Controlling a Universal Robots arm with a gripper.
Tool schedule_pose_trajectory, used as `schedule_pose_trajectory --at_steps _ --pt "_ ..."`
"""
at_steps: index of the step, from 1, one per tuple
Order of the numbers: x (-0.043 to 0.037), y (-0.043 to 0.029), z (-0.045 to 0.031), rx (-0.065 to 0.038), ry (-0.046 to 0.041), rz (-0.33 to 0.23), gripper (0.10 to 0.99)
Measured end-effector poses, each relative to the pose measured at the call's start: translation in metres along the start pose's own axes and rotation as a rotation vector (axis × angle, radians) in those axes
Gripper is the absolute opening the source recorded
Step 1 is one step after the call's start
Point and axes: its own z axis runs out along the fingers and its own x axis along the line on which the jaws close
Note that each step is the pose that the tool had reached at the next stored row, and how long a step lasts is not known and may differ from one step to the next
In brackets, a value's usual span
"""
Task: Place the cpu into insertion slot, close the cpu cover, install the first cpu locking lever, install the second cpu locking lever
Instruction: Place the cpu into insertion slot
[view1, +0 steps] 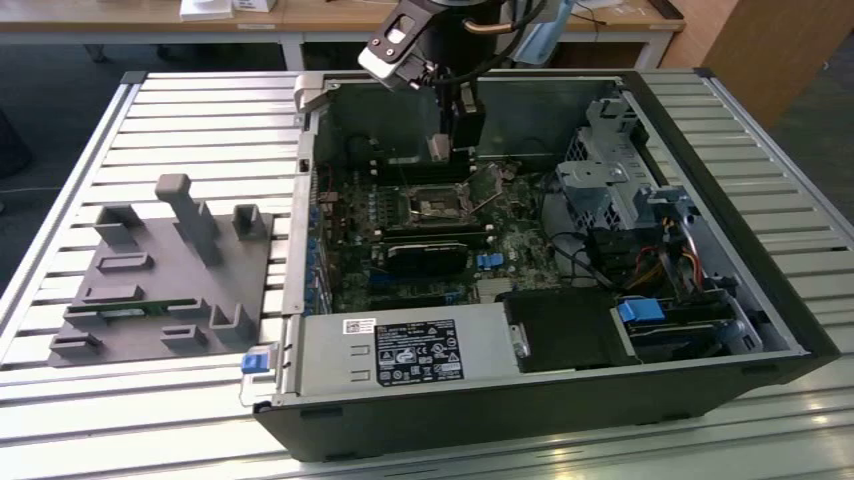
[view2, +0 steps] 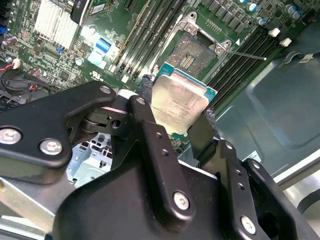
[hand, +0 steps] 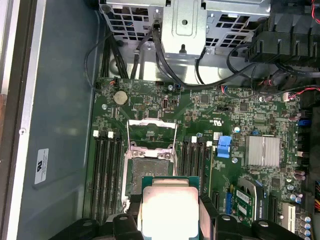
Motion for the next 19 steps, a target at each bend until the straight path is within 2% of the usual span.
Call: schedule_pose_trajectory --at_steps 19 --pt "-0.0001 -0.0008 0.0099 0.001 -0.0016 0.000 0.537"
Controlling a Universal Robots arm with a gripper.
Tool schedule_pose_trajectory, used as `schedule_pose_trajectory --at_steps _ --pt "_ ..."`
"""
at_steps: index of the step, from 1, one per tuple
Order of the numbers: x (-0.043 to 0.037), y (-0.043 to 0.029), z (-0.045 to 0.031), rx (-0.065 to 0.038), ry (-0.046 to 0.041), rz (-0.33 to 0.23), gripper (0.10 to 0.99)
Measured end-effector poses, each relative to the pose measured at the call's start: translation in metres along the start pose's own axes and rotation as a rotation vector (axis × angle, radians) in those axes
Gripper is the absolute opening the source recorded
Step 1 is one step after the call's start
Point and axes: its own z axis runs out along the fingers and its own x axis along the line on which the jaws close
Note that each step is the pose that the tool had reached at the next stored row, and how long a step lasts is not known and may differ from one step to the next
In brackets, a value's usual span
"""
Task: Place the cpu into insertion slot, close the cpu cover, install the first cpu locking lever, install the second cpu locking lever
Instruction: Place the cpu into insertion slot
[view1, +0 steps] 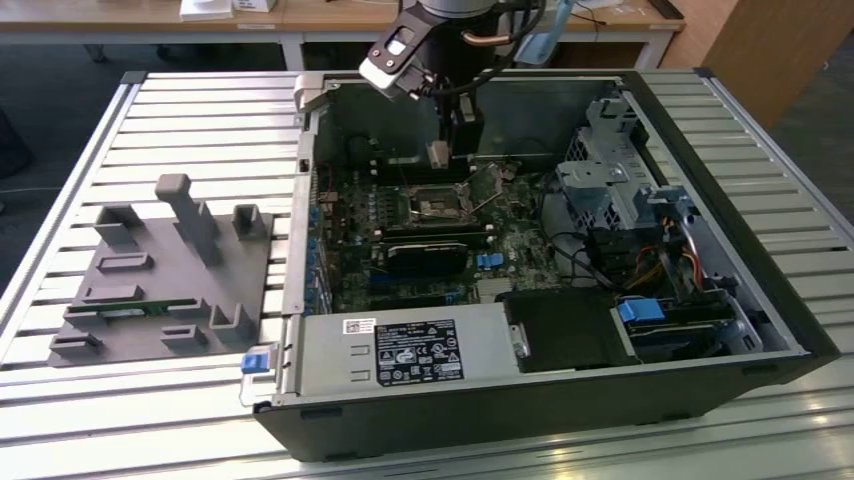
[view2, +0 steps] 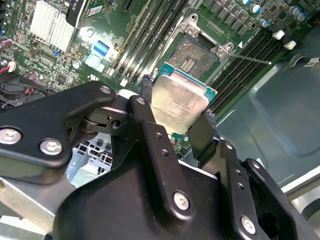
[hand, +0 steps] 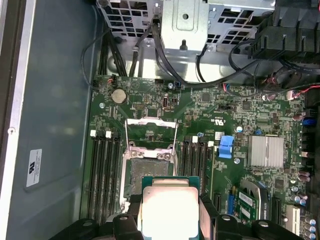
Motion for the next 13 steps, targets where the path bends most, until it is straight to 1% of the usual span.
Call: schedule_pose_trajectory --at_steps 13 --pt "0.0000 -0.0005 0.0066 0.000 -0.0013 0.000 0.537"
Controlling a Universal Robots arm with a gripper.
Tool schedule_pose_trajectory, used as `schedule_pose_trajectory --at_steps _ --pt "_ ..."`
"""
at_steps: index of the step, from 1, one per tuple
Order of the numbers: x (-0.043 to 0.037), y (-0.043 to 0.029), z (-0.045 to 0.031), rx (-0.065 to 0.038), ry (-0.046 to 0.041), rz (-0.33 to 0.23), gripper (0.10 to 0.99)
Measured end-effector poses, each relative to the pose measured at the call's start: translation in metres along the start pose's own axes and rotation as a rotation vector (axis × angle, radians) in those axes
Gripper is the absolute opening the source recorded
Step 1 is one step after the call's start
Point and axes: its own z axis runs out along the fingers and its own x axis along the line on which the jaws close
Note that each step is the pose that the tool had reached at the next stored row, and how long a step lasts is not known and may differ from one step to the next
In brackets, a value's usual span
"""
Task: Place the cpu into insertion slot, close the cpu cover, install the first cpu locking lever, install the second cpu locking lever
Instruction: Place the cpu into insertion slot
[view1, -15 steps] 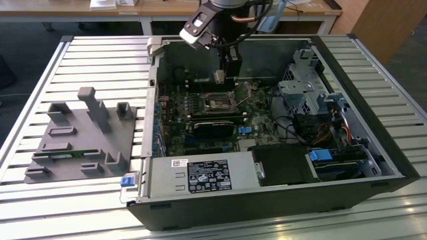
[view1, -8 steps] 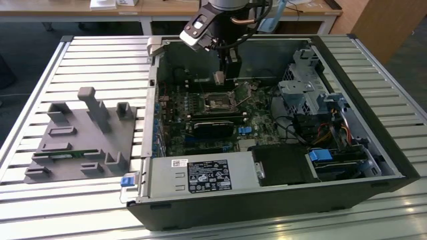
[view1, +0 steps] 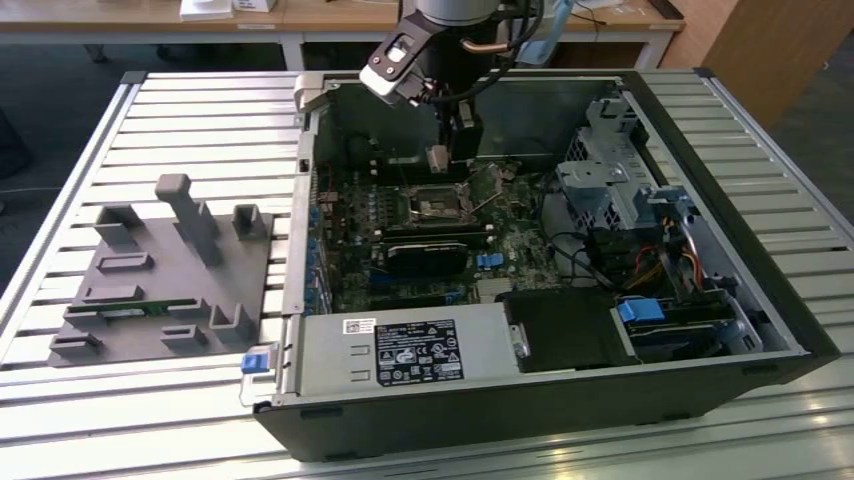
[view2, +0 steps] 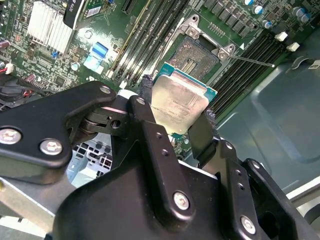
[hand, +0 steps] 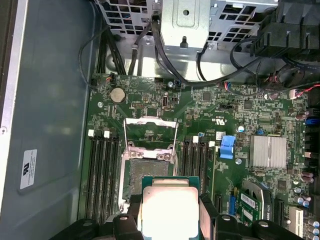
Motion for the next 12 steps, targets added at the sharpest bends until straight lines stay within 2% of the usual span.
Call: schedule_pose_trajectory --at_steps 9,12 --pt "0.0000 -0.0004 0.0053 0.002 -0.0015 0.000 0.537" --pt "0.0001 -0.0006 0.0080 0.002 -0.0067 0.000 0.537"
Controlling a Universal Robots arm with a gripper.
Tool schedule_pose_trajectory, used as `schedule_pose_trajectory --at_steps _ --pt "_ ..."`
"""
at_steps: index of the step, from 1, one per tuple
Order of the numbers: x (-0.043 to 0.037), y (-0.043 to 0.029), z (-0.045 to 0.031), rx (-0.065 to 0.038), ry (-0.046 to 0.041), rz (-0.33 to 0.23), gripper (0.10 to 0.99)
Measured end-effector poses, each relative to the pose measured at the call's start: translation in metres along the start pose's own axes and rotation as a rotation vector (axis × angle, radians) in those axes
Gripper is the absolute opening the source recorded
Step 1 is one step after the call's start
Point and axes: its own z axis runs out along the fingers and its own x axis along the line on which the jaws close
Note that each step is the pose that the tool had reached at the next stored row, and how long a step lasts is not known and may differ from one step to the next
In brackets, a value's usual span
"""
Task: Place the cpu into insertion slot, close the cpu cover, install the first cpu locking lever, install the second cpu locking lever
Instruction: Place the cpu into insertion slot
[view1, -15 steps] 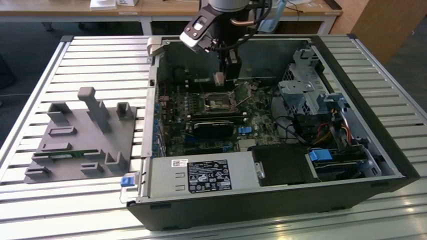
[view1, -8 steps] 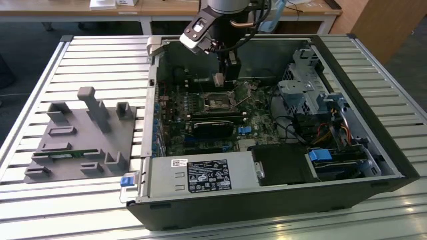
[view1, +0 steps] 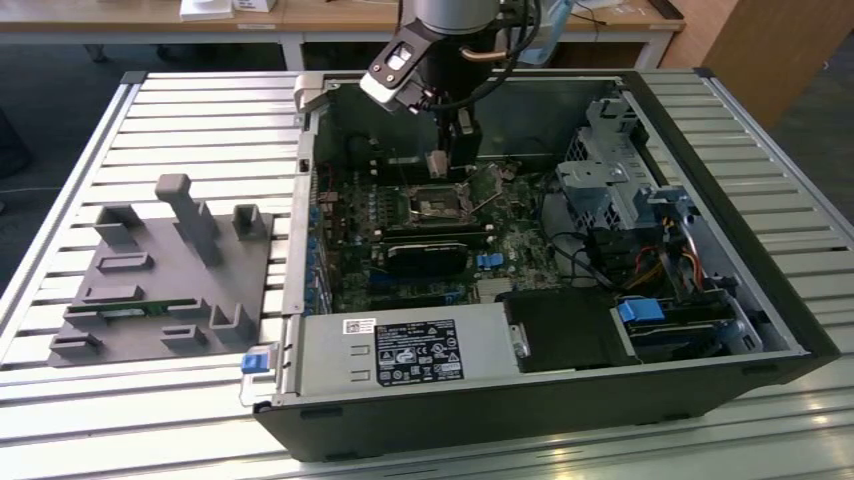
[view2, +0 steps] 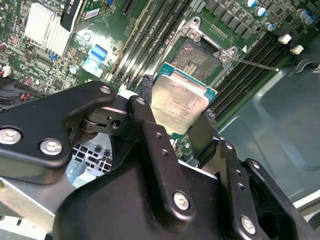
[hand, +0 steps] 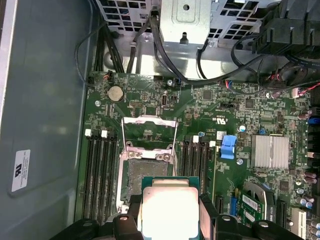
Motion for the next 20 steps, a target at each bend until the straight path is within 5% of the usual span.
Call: schedule_pose_trajectory --at_steps 13,20 --pt "0.0005 -0.0013 0.0189 -0.009 -0.0093 0.000 0.537" --pt "0.0070 -0.0019 0.0306 -0.009 -0.0120 0.036 0.537"
